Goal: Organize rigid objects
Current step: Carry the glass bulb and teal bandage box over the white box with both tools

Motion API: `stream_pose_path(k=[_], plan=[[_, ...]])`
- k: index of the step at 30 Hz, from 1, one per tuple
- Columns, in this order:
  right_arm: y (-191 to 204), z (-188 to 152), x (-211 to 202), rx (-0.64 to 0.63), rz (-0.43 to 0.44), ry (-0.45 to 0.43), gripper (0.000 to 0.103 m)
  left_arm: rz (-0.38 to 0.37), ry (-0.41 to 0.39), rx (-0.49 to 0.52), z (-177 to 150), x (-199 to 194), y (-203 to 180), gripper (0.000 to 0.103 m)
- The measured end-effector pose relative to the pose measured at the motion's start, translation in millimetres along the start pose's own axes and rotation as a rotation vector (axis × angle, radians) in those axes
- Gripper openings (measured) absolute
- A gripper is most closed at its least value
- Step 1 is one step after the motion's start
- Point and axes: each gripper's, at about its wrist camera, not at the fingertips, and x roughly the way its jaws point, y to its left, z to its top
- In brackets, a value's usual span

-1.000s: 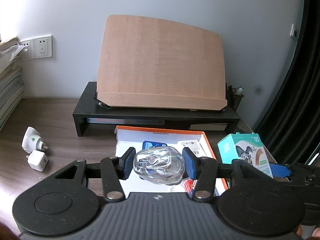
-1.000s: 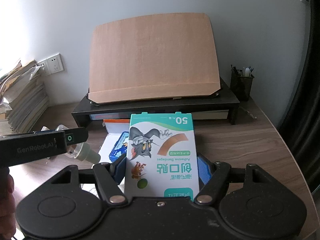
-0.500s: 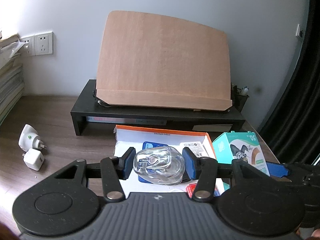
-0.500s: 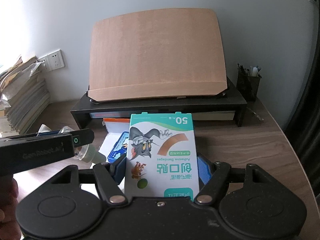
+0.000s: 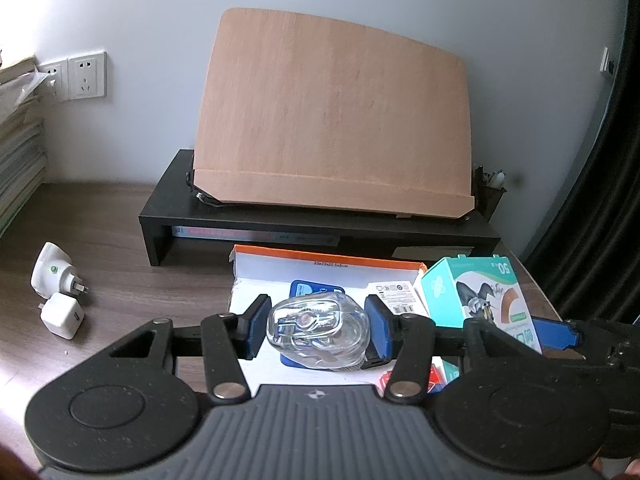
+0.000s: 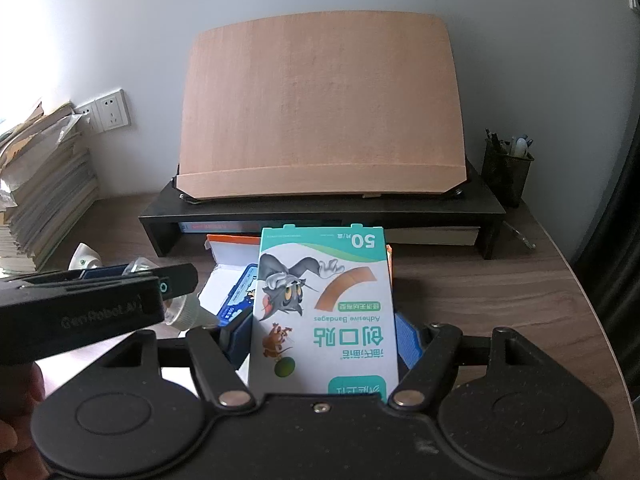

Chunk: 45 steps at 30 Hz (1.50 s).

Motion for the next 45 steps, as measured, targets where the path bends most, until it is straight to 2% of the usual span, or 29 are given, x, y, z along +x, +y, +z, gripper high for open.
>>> stream_pose_path(k=[27,45], plan=[[5,11,31,-0.009,-0.019,0.036,0.084,-0.005,0.04,-0.011,10,26,4,0.052],[0,16,43,-0.01,0.005,0.043,0.084,0.016,0.051,-0.009,15,38,4,0.052]])
